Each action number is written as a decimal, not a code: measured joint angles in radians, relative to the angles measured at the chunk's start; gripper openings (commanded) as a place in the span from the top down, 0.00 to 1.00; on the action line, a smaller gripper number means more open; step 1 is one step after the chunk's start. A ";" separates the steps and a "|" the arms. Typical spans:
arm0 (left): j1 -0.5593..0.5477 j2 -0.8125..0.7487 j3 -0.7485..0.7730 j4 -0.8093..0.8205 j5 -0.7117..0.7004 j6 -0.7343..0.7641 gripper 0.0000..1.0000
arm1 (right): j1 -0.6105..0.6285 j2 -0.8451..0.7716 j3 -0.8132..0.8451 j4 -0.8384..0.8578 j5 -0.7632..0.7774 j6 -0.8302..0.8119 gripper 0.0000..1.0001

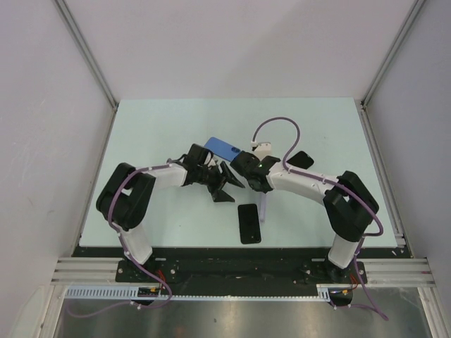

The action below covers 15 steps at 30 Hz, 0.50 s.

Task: Take the phone out of the phone case
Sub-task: Place the phone at the center of the board, then place the phone case at the center of the board.

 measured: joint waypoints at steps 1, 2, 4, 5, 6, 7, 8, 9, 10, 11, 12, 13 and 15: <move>0.011 0.000 0.019 -0.011 -0.002 0.010 0.25 | -0.016 0.000 0.000 0.001 -0.005 -0.003 1.00; 0.022 0.000 0.038 -0.018 -0.006 0.020 0.25 | -0.031 0.000 0.000 0.001 -0.008 -0.006 1.00; 0.042 0.000 0.076 -0.032 -0.015 0.048 0.22 | -0.060 -0.003 0.000 -0.002 -0.015 -0.010 1.00; 0.053 -0.002 0.095 -0.043 -0.025 0.069 0.21 | -0.071 -0.007 -0.001 -0.002 -0.018 -0.010 1.00; 0.063 -0.011 0.109 -0.055 -0.037 0.093 0.21 | -0.081 -0.016 -0.005 0.000 -0.024 -0.011 1.00; 0.069 -0.021 0.114 -0.066 -0.045 0.112 0.21 | -0.089 -0.026 -0.011 0.000 -0.028 -0.011 1.00; 0.079 -0.037 0.116 -0.078 -0.057 0.138 0.21 | -0.105 -0.044 -0.025 0.003 -0.034 -0.010 1.00; 0.087 -0.055 0.116 -0.094 -0.066 0.163 0.21 | -0.117 -0.066 -0.043 0.004 -0.042 -0.010 1.00; 0.097 -0.076 0.116 -0.111 -0.077 0.190 0.20 | -0.133 -0.103 -0.072 0.003 -0.051 -0.009 1.00; 0.104 -0.095 0.116 -0.125 -0.087 0.210 0.20 | -0.161 -0.121 -0.085 -0.001 -0.052 -0.007 1.00; 0.113 -0.123 0.111 -0.137 -0.096 0.235 0.20 | -0.199 -0.159 -0.117 -0.001 -0.061 0.001 1.00; 0.122 -0.157 0.102 -0.148 -0.109 0.263 0.19 | -0.227 -0.186 -0.137 -0.006 -0.061 0.008 1.00; 0.144 -0.240 0.076 -0.175 -0.128 0.314 0.19 | -0.296 -0.251 -0.192 -0.013 -0.063 0.023 1.00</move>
